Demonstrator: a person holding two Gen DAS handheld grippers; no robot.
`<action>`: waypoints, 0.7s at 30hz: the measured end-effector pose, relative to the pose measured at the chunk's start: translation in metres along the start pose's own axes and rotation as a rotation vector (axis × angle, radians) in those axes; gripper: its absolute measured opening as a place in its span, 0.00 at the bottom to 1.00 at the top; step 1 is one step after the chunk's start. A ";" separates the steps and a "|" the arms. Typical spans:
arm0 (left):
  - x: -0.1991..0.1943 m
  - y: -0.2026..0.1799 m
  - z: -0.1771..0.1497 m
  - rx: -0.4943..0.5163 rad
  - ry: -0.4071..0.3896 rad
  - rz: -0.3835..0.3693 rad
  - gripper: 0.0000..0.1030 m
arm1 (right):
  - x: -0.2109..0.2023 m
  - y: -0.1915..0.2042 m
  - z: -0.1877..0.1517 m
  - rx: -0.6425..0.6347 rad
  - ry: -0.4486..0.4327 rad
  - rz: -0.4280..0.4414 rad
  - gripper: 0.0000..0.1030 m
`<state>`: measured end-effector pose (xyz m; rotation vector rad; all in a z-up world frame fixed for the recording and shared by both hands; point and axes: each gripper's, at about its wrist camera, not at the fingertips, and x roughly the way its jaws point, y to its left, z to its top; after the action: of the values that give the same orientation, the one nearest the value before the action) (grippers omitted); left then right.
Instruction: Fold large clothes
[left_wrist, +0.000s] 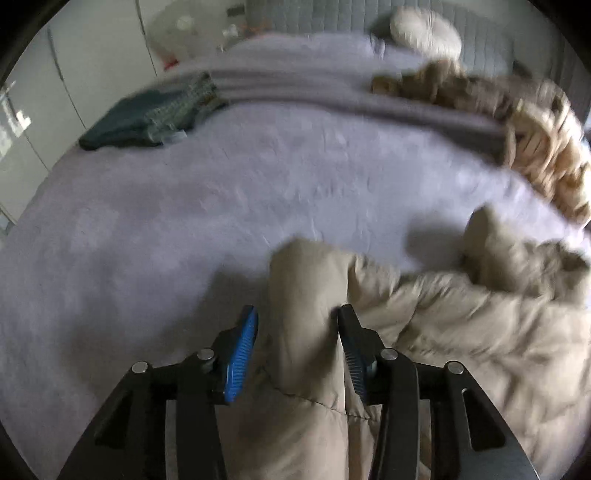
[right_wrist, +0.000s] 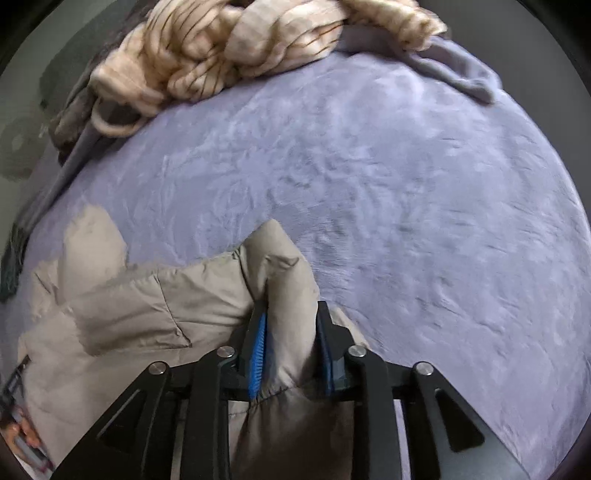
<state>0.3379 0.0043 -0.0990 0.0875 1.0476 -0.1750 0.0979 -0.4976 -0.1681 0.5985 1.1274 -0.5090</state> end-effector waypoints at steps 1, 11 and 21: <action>-0.012 0.003 0.002 -0.002 -0.023 -0.013 0.46 | -0.013 -0.002 -0.001 0.005 -0.026 0.003 0.29; -0.059 -0.092 -0.046 0.228 0.015 -0.426 0.46 | -0.063 0.107 -0.052 -0.288 -0.059 0.319 0.20; 0.007 -0.123 -0.047 0.214 0.035 -0.321 0.46 | 0.021 0.151 -0.073 -0.337 0.000 0.296 0.01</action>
<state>0.2784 -0.1098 -0.1270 0.1159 1.0710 -0.5783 0.1543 -0.3382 -0.1827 0.4590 1.0715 -0.0605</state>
